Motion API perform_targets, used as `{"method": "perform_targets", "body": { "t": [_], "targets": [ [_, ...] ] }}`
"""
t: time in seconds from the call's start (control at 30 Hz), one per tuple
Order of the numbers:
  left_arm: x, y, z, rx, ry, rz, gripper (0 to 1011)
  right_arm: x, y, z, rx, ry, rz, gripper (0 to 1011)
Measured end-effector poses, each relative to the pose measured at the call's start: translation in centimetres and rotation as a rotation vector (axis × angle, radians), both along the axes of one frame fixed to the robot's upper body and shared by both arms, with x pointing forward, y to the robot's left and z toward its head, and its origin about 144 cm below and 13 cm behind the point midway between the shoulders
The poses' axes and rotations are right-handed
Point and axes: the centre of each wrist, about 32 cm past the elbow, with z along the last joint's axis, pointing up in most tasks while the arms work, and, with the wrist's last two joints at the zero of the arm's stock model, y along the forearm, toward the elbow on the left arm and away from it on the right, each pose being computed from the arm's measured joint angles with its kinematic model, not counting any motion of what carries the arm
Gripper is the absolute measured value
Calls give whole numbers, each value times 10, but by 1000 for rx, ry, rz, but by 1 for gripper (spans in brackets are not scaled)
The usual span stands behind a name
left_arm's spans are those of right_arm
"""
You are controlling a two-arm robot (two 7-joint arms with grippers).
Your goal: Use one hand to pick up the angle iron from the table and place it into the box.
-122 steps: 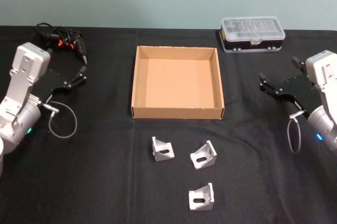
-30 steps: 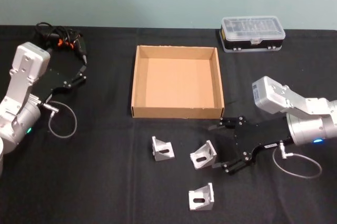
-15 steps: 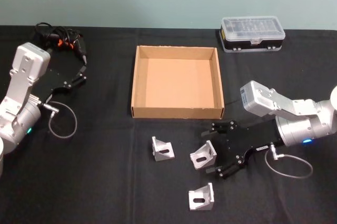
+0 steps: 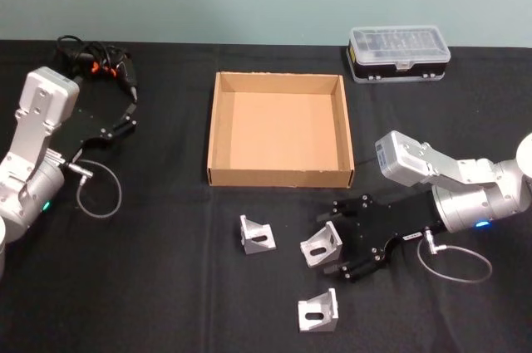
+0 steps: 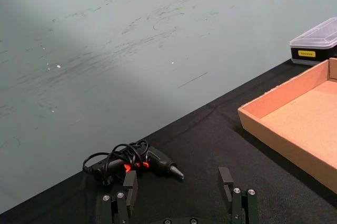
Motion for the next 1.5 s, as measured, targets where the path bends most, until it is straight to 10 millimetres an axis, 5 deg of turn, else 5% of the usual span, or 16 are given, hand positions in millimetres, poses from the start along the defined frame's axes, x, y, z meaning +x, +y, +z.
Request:
{"method": "perform_targets", "body": {
  "t": [0.53,0.8,1.2,1.5],
  "targets": [
    [0,0,0,0,0,0,1000,1,-1,-1,4,-3,-20,491],
    [0,0,0,0,0,0,1000,-3,-1,2,15,-7,-21,492],
    [0,0,0,0,0,0,1000,-16,-7,42,132,-92,-57,491],
    [0,0,0,0,0,0,1000,-16,-19,56,205,-207,-298,491]
  ]
}}
